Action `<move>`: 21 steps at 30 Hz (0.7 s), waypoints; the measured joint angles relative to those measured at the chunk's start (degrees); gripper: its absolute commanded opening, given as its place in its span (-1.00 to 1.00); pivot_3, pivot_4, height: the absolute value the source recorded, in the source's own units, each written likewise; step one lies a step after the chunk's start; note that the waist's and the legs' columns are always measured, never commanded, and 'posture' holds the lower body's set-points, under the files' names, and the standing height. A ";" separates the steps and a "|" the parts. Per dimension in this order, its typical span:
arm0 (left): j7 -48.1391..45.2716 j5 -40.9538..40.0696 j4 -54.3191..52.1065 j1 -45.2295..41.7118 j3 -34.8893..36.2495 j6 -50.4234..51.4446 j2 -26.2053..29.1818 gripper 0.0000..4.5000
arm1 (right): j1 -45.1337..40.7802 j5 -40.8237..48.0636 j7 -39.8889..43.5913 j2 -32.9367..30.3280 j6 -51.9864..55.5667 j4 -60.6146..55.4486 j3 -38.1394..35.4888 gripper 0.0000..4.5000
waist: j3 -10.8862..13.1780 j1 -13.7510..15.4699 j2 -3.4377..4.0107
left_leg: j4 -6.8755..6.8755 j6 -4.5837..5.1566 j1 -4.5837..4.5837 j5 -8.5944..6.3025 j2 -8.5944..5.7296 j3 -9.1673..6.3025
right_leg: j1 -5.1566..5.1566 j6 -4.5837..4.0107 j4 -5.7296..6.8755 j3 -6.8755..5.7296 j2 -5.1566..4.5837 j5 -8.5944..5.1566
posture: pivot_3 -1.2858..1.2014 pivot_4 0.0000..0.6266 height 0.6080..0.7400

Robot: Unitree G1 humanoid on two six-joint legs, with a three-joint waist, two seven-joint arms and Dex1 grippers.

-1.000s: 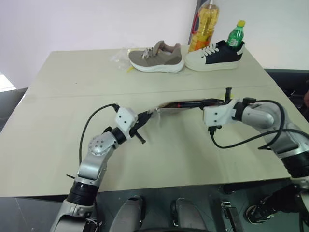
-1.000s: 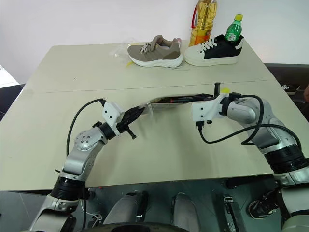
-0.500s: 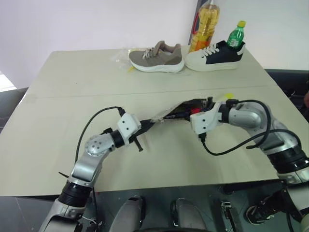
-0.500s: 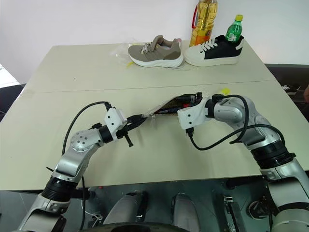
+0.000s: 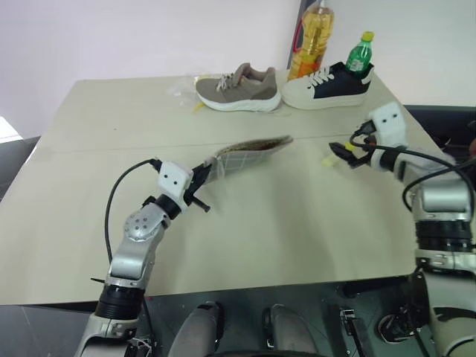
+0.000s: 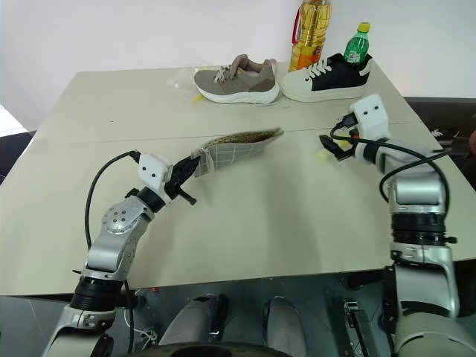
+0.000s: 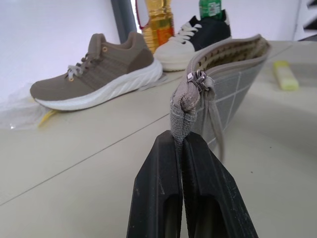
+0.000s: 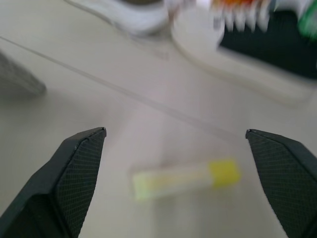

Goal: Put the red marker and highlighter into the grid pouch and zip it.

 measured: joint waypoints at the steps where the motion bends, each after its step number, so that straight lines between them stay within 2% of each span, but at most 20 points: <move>1: -0.01 0.28 0.04 -0.07 -0.02 -0.06 0.01 -1.00 | -1.64 -0.12 -4.50 2.62 1.46 2.66 -0.90 0.98 | 0.00 -0.08 0.00 | 0.00 -0.03 0.00 0.02 0.00 0.00 | -0.01 -0.01 0.01 0.00 0.01 0.01 | 0.03 -0.52 0.97; 3: -0.06 0.42 0.12 -0.17 -0.11 -0.13 -0.01 -1.00 | -5.01 -1.28 -13.03 5.95 2.68 7.97 -1.70 0.98 | 0.00 0.00 0.03 | -0.02 -0.07 0.00 0.04 -0.01 0.00 | -0.03 -0.02 0.02 0.00 0.01 0.02 | 0.03 -0.52 0.97; 7: -0.07 0.47 0.26 -0.11 0.00 -0.20 0.12 -1.00 | -11.41 0.62 -23.21 9.35 4.44 16.53 -7.82 0.98 | 0.00 0.41 0.03 | -0.01 -0.07 -0.01 0.04 -0.05 0.00 | 0.00 -0.03 0.01 0.00 0.02 0.02 | 0.03 -0.52 0.97; 16: -0.06 0.47 0.17 0.25 -0.44 -0.21 -0.60 -1.00 | -19.83 2.24 -35.43 11.46 0.01 35.54 -11.26 0.98 | -0.02 -0.85 0.06 | -0.03 -0.04 0.03 0.05 -0.01 0.01 | 0.02 -0.03 0.07 0.00 0.03 0.03 | 0.03 -0.52 0.97; 20: -0.08 0.47 0.17 0.26 -0.70 -0.21 -0.67 -1.00 | -21.05 3.23 -36.10 11.49 -2.17 39.24 -11.44 0.45 | -0.02 -1.04 0.06 | -0.03 -0.04 0.05 0.05 0.00 0.01 | 0.05 -0.03 0.08 0.00 0.04 0.03 | 0.03 -0.52 0.97; 21: -0.08 0.47 0.17 0.27 -0.71 -0.20 -0.67 -1.00 | -21.12 3.51 -36.20 11.49 -2.30 39.50 -11.48 0.20 | -0.02 -1.05 0.06 | -0.03 -0.03 0.06 0.05 0.00 0.01 | 0.06 -0.03 0.08 0.00 0.05 0.03 | 0.03 -0.52 0.97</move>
